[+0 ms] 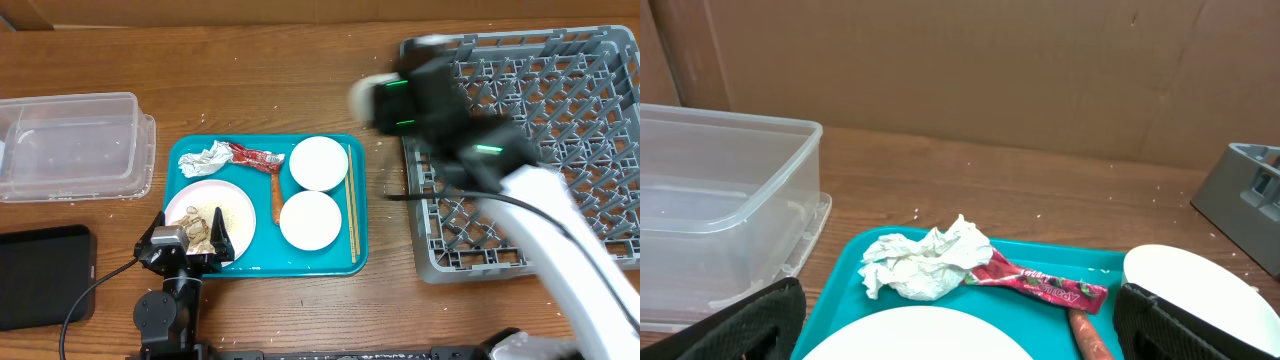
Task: Sort waste into correct bins and load items into the dishwasher
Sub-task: 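Carry the white bowl to the rack's right edge and release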
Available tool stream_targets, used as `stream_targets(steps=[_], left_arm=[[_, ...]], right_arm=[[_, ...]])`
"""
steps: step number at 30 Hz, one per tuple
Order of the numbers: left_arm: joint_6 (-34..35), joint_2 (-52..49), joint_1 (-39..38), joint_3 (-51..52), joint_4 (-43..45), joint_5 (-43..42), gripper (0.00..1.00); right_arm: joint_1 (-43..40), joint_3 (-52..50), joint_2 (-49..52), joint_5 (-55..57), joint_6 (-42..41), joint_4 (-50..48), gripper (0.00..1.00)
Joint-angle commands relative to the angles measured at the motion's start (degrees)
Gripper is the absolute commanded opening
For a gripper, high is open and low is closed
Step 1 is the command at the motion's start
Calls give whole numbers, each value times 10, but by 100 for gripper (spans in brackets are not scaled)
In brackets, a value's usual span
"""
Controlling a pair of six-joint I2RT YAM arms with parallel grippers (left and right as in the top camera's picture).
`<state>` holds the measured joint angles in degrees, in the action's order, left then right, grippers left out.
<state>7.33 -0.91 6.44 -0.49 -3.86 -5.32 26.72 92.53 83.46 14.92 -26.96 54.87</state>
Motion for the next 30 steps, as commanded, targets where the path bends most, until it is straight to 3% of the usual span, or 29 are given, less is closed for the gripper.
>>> stream_targets(steps=[1,4,6,11,16,30], left_arm=[[4,5,2,2,-1,-1,100],[4,5,2,2,-1,-1,100],[4,5,2,2,-1,-1,100],[4,5,2,2,-1,-1,100],[4,5,2,2,-1,-1,100],[4,5,2,2,-1,-1,100]], right_arm=[[-119,6,-42,63,4,41,59],[-224,4,-42,63,4,74,70],[-325,-12,-20,52,3,89,70],[-433,-53,53,-8,3,63,72],[-461,-54,108,-71,4,72,78],[-446,-49,77,-121,0,105,95]])
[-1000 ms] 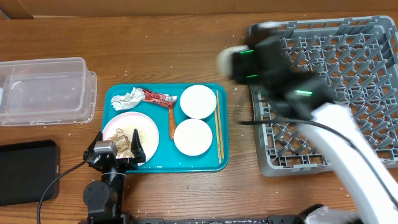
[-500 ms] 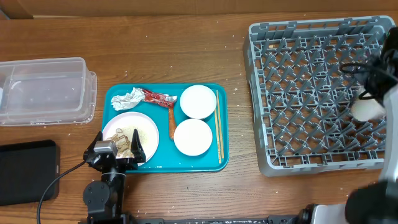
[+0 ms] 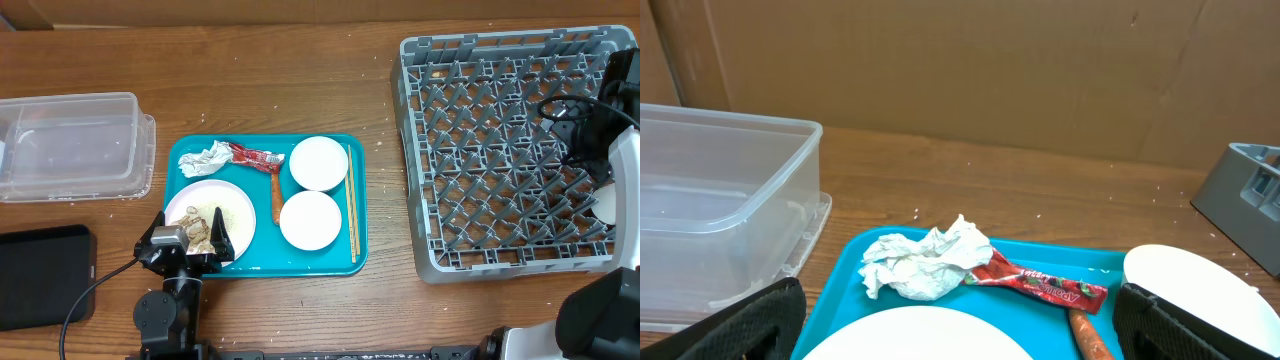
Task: Sort waste into correct bins and load items into the dishwasher
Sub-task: 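Carry the white bowl to the rack's right edge and release, then grasp the second white bowl on the tray with the right gripper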
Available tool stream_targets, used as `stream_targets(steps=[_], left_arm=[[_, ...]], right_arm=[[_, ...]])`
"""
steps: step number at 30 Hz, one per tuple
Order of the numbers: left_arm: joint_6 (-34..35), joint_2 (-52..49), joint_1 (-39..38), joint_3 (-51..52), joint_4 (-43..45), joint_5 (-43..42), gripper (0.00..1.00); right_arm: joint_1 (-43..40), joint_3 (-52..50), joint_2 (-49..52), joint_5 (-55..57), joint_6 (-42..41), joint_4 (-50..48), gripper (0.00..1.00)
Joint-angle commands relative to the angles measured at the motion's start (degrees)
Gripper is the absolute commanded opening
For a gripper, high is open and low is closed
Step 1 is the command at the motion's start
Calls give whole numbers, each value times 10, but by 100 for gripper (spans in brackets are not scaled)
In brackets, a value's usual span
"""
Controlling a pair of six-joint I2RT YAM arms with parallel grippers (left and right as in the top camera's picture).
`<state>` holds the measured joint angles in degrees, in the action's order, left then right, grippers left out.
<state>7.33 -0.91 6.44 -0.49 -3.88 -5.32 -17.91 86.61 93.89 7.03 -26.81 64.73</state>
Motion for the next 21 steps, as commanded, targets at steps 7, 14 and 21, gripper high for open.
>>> stream_targets(steps=[7,14,21], left_arm=[[4,5,2,2,-1,-1,100],[4,5,2,2,-1,-1,100],[4,5,2,2,-1,-1,100]], right_arm=[[115,12,-44,-466,152,-24,100],[410,-13,-9,-140,23,-156,100],[527,-13,135,-20,-72,-236,95]])
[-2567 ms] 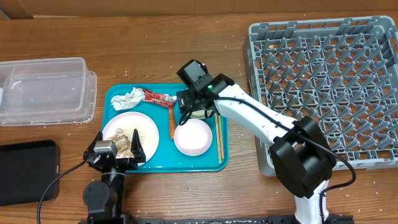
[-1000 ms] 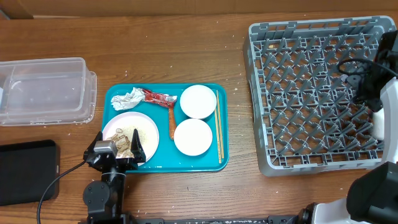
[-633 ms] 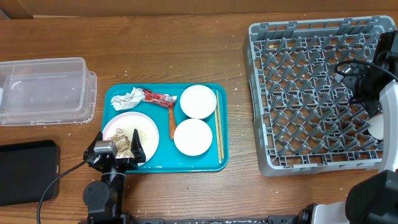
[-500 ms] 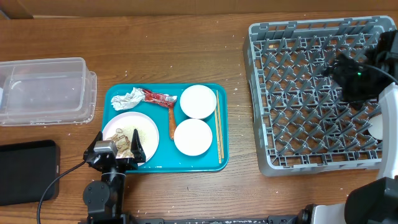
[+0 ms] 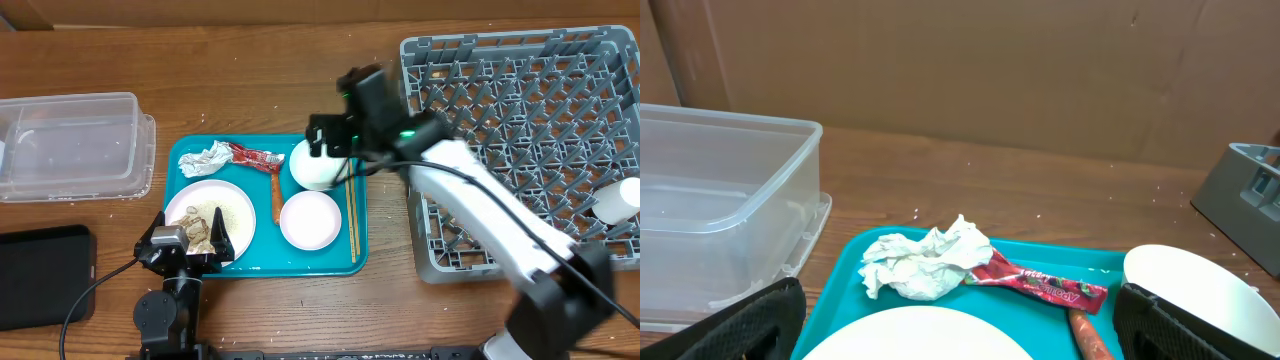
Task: Sort waste into correct bins and load items into the dishwasher
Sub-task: 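Grasp the second white bowl on the tray with the right gripper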
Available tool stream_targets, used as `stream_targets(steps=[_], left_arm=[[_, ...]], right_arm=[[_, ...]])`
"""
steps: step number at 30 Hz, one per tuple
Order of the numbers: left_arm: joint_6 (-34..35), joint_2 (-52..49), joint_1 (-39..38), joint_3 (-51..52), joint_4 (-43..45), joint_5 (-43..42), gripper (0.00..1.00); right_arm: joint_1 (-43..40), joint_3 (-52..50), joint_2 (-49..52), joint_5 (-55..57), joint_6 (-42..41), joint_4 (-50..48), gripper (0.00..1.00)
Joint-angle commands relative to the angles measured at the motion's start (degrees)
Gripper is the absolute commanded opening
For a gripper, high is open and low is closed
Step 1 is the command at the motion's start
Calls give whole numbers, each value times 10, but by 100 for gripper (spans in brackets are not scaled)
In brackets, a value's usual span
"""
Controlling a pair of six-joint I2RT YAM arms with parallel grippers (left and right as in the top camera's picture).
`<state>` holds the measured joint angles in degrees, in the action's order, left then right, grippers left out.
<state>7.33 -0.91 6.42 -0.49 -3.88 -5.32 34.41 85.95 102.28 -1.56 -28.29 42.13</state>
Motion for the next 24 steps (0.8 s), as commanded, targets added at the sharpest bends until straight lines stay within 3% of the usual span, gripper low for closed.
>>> stream_targets(steps=[1,6,14,24], left_arm=[[4,5,2,2,-1,-1,100],[4,5,2,2,-1,-1,100],[4,5,2,2,-1,-1,100],[4,5,2,2,-1,-1,100]], right_arm=[[6,-6,65,61,-61,-13,95],[26,-6,100,-44,42,-73,95],[65,-6,148,-29,108,-114,86],[80,-6,164,22,120,-99,57]])
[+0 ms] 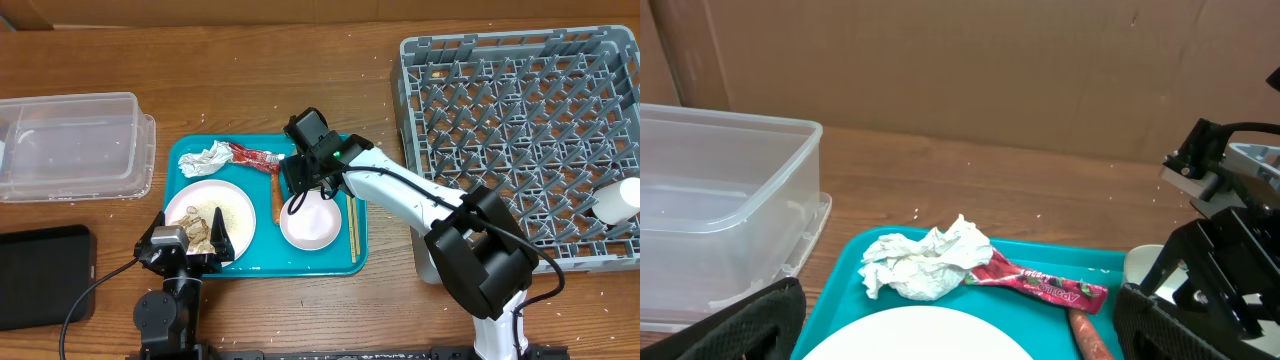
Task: Sort waste into correct bins and load items into the dishwasher
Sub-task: 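Grasp the second white bowl on the tray with the right gripper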
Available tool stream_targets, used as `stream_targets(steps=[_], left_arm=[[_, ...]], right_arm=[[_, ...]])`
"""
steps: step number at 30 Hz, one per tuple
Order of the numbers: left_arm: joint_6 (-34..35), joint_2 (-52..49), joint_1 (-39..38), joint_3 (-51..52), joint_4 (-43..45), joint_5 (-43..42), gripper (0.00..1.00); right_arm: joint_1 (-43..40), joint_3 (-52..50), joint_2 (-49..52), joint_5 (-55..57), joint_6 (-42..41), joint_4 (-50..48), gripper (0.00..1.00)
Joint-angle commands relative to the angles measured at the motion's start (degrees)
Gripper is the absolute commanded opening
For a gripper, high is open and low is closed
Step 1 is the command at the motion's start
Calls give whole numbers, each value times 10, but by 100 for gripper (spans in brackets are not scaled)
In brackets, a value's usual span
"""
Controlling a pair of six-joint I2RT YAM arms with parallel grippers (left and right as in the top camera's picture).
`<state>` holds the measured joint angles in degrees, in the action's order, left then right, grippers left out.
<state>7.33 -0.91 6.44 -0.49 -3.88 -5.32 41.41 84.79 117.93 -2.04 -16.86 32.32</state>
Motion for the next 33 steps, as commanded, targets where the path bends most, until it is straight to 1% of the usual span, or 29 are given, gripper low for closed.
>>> stream_targets(steps=[1,2,3,10,14,16,18,19,20,25,28,33], left_arm=[[4,5,2,2,-1,-1,100],[4,5,2,2,-1,-1,100],[4,5,2,2,-1,-1,100],[4,5,2,2,-1,-1,100],[4,5,2,2,-1,-1,100],[4,5,2,2,-1,-1,100],[4,5,2,2,-1,-1,100],[4,5,2,2,-1,-1,100],[4,5,2,2,-1,-1,100],[4,5,2,2,-1,-1,100],[4,5,2,2,-1,-1,100],[4,5,2,2,-1,-1,100]], right_arm=[[15,5,8,36,6,-1,50],[20,5,8,42,6,-2,46],[23,5,8,47,6,-2,45],[43,5,11,63,7,-1,46],[44,5,24,72,8,-1,44],[44,6,24,77,8,-2,40],[44,9,24,87,8,-1,32],[44,12,24,89,8,0,25],[44,14,24,89,8,2,22],[44,54,23,89,8,30,18],[44,90,17,89,4,62,4],[28,147,-17,89,1,128,4]])
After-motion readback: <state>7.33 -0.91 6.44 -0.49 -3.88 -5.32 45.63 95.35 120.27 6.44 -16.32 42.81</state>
